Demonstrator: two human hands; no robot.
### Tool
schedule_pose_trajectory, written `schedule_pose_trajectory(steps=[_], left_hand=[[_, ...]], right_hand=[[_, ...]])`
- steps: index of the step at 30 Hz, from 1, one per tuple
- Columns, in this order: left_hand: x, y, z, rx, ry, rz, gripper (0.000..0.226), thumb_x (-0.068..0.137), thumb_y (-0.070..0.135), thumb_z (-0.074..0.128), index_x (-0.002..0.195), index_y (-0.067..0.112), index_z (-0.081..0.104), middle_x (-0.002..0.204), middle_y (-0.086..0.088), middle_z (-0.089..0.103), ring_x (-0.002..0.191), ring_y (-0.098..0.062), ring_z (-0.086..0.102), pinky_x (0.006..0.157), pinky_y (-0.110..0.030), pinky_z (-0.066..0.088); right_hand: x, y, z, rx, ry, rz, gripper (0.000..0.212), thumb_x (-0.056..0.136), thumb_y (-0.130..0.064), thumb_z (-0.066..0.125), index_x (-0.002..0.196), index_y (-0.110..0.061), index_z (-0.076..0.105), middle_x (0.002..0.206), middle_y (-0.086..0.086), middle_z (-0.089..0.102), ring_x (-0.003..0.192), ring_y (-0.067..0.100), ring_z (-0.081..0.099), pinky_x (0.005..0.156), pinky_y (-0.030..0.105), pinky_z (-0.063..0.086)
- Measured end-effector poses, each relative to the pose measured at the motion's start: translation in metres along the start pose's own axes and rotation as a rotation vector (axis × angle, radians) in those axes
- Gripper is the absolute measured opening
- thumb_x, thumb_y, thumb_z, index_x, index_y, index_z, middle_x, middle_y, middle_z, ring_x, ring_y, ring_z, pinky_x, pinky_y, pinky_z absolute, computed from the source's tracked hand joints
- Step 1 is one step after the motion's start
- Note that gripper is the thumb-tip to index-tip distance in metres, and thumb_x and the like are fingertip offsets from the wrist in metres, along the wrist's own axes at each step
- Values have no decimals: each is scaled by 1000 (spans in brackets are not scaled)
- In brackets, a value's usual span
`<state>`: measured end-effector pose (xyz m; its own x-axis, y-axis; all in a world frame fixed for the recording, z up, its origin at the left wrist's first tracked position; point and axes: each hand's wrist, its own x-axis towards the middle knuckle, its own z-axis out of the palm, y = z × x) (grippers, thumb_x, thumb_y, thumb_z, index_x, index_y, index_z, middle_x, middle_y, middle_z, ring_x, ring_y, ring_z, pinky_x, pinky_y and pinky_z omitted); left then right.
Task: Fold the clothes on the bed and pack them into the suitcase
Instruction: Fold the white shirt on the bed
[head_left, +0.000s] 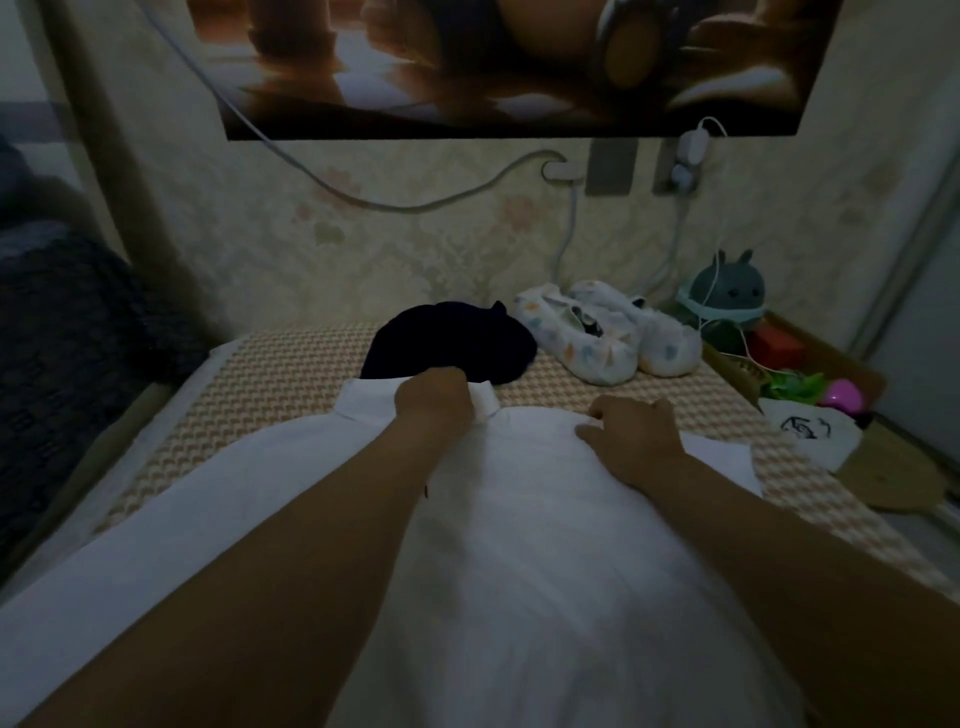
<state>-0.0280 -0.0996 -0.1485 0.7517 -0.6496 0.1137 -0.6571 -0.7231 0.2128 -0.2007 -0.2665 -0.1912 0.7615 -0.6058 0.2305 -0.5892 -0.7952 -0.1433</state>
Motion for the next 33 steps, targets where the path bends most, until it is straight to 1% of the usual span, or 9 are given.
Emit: schedule_pose_trajectory(steps=[3, 6, 10, 13, 16, 21, 26, 30, 33], left_hand=[[20, 4, 2, -271, 171, -138, 25, 97, 15, 49, 114, 1, 61, 120, -16, 60, 113, -33, 56, 90, -36, 44], [31, 8, 9, -469, 238, -112, 16, 96, 8, 46, 103, 1, 59, 106, -16, 57, 109, -35, 57, 78, -31, 40], [18, 17, 31, -329, -27, 59, 62, 93, 12, 57, 148, 12, 28, 153, -15, 17, 130, -37, 40, 100, -40, 39], [-5, 20, 44, -170, 19, 198, 69, 93, 22, 57, 152, 17, 22, 160, -11, -2, 139, -35, 29, 106, -38, 35], [-40, 20, 48, -46, -9, 322, 64, 97, 36, 49, 153, 20, 21, 162, -6, 0, 145, -30, 17, 113, -40, 25], [-106, 18, 23, 3, -20, 403, 55, 98, 39, 45, 149, 22, 31, 158, -6, 19, 143, -23, 19, 113, -37, 26], [-174, 20, -4, -97, 95, 477, 32, 93, 33, 53, 123, 24, 52, 122, 1, 49, 111, -18, 43, 86, -32, 38], [-229, 34, -21, -158, -6, 508, 6, 93, 31, 53, 93, 25, 51, 91, 6, 47, 90, -15, 45, 74, -28, 39], [-265, 51, -25, -186, -68, 495, 28, 89, 51, 56, 81, 25, 49, 85, 7, 44, 83, -12, 44, 69, -26, 35]], right_hand=[[13, 19, 1, 17, 212, -121, 23, 97, -31, 51, 100, -14, 66, 98, 7, 68, 86, 23, 61, 73, 31, 39], [25, 27, -5, -214, 390, -93, 16, 84, -17, 66, 100, -12, 63, 94, 13, 63, 83, 29, 57, 71, 34, 39], [18, 17, -6, -155, 428, -184, 34, 67, 0, 64, 99, -10, 66, 100, 19, 58, 90, 37, 55, 79, 44, 42], [-5, 5, 2, 5, 208, -401, 25, 91, -17, 52, 110, -15, 68, 108, 13, 60, 97, 34, 57, 83, 43, 45], [-31, 2, 4, -133, -152, -275, 48, 104, -39, 25, 149, -27, 32, 155, 6, 30, 136, 27, 33, 110, 43, 27], [-70, -16, -23, -222, -213, -205, 53, 103, -38, 26, 153, -21, 20, 160, 10, 15, 145, 26, 18, 118, 44, 12], [-128, -43, -45, -6, -207, -201, 46, 99, -27, 37, 145, -24, 38, 147, 5, 38, 134, 23, 36, 111, 35, 24], [-185, -44, -68, 105, -131, -127, 39, 88, -25, 56, 126, -23, 51, 126, 4, 43, 117, 22, 42, 97, 32, 36], [-219, -30, -78, 78, -52, -115, 25, 80, -24, 61, 104, -21, 57, 112, 5, 46, 107, 24, 45, 91, 33, 37]])
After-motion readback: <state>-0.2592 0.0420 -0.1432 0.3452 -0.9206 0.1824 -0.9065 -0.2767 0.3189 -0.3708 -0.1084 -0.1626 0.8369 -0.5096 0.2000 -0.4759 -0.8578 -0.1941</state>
